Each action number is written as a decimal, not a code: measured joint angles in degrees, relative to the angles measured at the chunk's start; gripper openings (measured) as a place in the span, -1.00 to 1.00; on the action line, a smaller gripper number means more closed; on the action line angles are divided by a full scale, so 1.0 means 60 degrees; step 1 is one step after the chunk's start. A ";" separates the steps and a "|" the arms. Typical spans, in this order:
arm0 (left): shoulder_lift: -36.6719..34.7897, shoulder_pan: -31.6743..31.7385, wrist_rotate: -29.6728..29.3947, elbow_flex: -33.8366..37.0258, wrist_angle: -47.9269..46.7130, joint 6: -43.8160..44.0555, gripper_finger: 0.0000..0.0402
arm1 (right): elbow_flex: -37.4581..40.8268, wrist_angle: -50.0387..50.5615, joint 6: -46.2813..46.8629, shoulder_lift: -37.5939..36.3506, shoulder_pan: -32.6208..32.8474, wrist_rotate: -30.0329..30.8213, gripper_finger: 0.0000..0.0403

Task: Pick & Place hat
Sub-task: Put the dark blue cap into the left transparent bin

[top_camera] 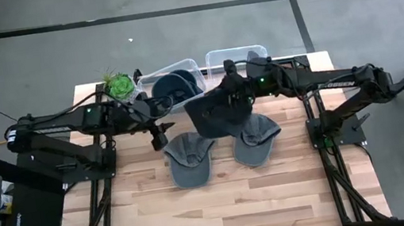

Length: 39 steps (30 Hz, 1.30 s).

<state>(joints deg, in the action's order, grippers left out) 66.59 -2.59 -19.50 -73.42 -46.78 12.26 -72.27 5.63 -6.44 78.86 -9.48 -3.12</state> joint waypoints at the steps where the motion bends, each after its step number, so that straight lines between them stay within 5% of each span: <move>1: 0.0007 0.0000 -0.0130 0.0005 -0.0027 0.0001 -0.12 | 0.0000 -0.0234 -0.0001 0.0010 -0.0082 -0.0109 -0.90; 11: 0.0040 -0.0004 -0.1601 0.0039 0.0159 0.0514 -0.12 | 0.0000 -0.2282 0.0025 0.0104 -0.0848 -0.0097 -0.90; 18: 0.0040 0.0000 -0.2554 0.0039 0.1928 0.0537 -0.12 | 0.0003 -0.3786 0.0015 0.0104 -0.1424 -0.0031 -0.90; 39: 0.0821 -0.0006 -0.2663 0.0046 0.7308 0.0541 -0.12 | -0.0033 -0.6544 -0.0306 -0.0369 -0.2072 -0.0836 -0.90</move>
<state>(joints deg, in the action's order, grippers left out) 71.51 -2.63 -35.47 -73.14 -2.93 15.51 -72.47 -33.63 -8.27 76.65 -21.91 -8.14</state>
